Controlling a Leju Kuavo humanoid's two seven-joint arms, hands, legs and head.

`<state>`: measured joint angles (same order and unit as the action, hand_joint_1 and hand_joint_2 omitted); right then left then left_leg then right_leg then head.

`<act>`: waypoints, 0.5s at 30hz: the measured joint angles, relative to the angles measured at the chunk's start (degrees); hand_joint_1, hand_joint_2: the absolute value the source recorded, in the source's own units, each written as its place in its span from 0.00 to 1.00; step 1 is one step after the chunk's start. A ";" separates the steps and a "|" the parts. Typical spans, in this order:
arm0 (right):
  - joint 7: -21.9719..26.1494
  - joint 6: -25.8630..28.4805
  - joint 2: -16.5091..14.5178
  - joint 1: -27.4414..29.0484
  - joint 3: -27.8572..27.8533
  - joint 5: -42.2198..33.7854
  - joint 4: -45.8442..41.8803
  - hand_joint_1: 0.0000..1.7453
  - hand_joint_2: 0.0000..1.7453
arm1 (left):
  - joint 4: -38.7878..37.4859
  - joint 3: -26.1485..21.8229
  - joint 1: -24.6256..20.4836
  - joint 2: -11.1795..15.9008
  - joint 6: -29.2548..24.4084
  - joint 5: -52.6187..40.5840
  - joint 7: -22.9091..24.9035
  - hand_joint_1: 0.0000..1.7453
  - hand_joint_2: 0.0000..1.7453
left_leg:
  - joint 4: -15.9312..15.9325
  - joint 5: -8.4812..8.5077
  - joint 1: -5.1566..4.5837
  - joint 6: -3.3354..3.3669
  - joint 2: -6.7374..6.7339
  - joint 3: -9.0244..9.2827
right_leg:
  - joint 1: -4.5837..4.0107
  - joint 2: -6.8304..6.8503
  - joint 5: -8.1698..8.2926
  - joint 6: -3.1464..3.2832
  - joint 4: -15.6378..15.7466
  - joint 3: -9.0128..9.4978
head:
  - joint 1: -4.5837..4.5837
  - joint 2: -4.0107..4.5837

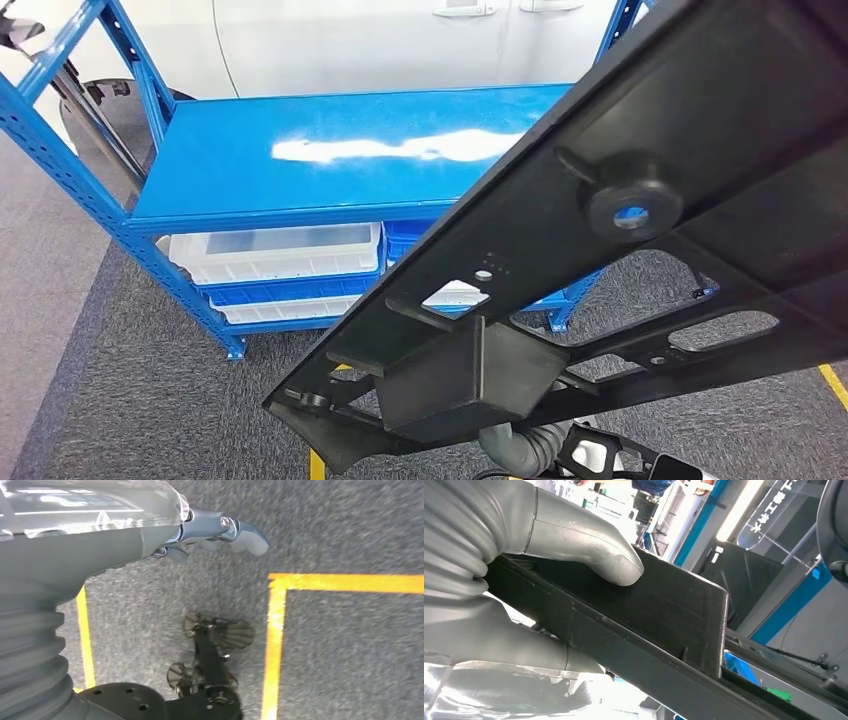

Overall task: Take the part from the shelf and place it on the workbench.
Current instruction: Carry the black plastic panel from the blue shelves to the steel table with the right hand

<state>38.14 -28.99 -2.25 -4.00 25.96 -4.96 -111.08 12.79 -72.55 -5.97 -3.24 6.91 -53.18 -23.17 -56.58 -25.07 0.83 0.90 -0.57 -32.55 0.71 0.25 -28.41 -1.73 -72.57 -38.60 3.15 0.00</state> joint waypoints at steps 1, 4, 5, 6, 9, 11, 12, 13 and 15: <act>0.00 -0.20 -0.02 0.01 -0.16 -0.01 0.00 1.00 1.00 | 0.00 -0.01 0.00 -0.02 -0.02 0.03 0.11 0.00 1.00 | -0.22 0.34 0.00 -0.17 0.01 -0.57 | 0.02 0.00 1.02 0.21 3.75 2.90 | 0.00 0.00; 0.00 -0.72 -0.08 -0.12 -0.40 -0.11 0.03 1.00 1.00 | 0.00 -0.02 -0.03 -0.16 -0.02 0.10 0.23 0.00 1.00 | -0.69 1.12 -0.17 -1.02 0.05 -1.44 | -0.37 0.01 -0.40 1.07 14.47 10.04 | 0.00 0.00; 0.00 -0.88 -0.09 -0.15 -0.49 -0.14 0.07 1.00 1.00 | 0.00 -0.02 -0.05 -0.19 -0.02 0.13 0.27 0.00 1.00 | -0.69 1.38 -0.20 -1.40 0.05 -1.53 | -0.55 -0.01 -0.90 1.35 15.55 10.52 | 0.00 0.00; 0.00 -0.99 -0.10 -0.20 -0.62 -0.13 0.11 1.00 1.00 | 0.00 -0.03 -0.07 -0.19 -0.02 0.16 0.32 0.00 1.00 | -0.65 1.64 -0.17 -1.80 0.04 -1.57 | -0.55 -0.02 -0.80 1.72 15.84 10.38 | 0.00 0.00; 0.00 -0.62 -0.29 -0.61 -0.95 0.25 0.17 1.00 1.00 | 0.00 -0.10 -0.08 -0.20 -0.02 0.27 0.66 0.00 1.00 | -3.40 -0.49 0.05 -2.63 0.10 -2.90 | -0.28 0.16 0.17 3.06 16.32 9.89 | 0.00 0.00; 0.00 -0.20 -0.42 -0.87 -1.02 0.55 0.19 1.00 1.00 | 0.00 -0.20 -0.04 -0.23 -0.05 0.35 0.86 0.00 1.00 | -10.60 -5.00 0.12 -2.98 0.12 -5.73 | -0.40 0.28 0.65 3.54 16.30 9.28 | 0.00 0.00; 0.00 -0.11 -0.43 -0.90 -1.06 0.67 0.20 1.00 1.00 | 0.00 -0.25 0.00 -0.23 -0.10 0.40 0.91 0.00 1.00 | -14.44 -6.77 0.14 -3.10 0.12 -7.12 | -0.52 0.31 0.82 3.62 16.22 8.96 | 0.00 0.00; 0.00 -0.17 -0.42 -0.89 -1.10 0.72 0.22 1.00 1.00 | 0.00 -0.30 0.04 -0.23 -0.19 0.45 0.92 0.00 1.00 | -17.01 -7.56 0.14 -3.16 0.12 -7.90 | -0.62 0.27 0.96 3.63 16.10 8.68 | 0.00 0.00; 0.00 -0.64 -0.40 -0.86 -1.21 0.60 0.21 1.00 1.00 | 0.00 -0.36 0.15 -0.22 -0.41 0.57 0.96 0.00 1.00 | -15.27 -5.69 0.14 -3.02 0.21 -6.13 | -0.74 -0.05 1.07 3.56 15.80 8.36 | 0.00 0.00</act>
<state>38.14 -29.63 -2.65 -4.86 24.75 -4.37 -110.87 12.79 -72.90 -5.82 -3.46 6.50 -52.61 -22.22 -71.85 -30.76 0.96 -2.11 -0.36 -38.68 -0.03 0.20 -27.34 1.82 -56.77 -30.24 3.15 0.00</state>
